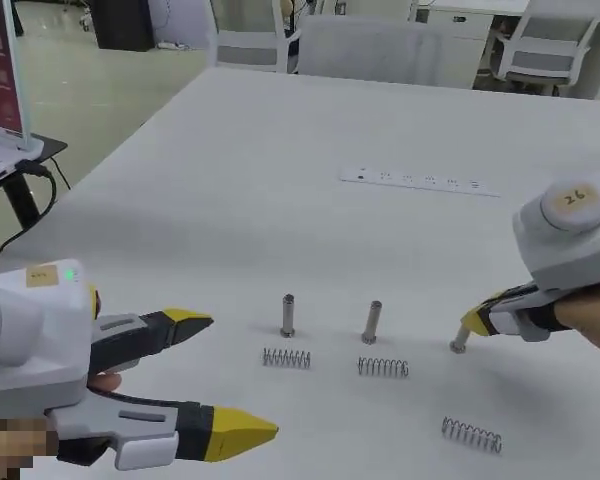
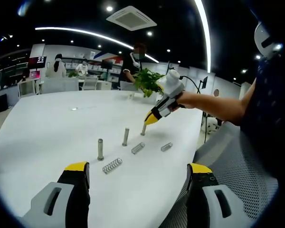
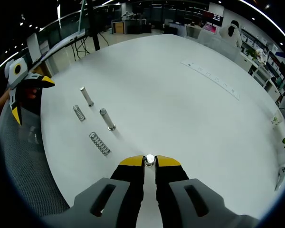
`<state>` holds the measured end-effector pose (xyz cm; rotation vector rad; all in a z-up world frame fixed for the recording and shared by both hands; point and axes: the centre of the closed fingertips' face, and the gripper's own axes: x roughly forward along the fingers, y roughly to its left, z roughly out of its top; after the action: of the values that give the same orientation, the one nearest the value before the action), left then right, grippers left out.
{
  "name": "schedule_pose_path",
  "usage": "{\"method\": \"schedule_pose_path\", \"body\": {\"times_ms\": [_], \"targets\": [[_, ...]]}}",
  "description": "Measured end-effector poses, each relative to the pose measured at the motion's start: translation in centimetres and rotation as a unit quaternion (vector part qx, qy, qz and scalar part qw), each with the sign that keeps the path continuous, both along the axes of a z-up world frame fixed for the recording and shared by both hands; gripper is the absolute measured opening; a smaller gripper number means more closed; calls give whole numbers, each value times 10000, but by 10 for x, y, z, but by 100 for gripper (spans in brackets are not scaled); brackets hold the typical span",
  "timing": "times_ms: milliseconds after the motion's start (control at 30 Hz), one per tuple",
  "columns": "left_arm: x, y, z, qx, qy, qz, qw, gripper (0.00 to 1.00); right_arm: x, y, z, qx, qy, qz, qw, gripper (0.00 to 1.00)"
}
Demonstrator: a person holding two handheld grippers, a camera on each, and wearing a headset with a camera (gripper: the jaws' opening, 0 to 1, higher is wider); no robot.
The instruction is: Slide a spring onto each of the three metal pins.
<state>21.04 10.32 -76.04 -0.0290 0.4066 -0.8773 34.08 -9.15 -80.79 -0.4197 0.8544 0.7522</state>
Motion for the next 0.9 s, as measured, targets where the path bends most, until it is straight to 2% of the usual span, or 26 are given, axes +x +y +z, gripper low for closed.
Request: {"method": "schedule_pose_path", "body": {"times_ms": [467,900], "targets": [[0,0,0,-22,-1,9,10000,81,2,-1,4,-13,-161,63,9998,6],[0,-1,-1,-9,9,-16,10000,81,1,-7,14,13,-362,80,9993,14]]}}
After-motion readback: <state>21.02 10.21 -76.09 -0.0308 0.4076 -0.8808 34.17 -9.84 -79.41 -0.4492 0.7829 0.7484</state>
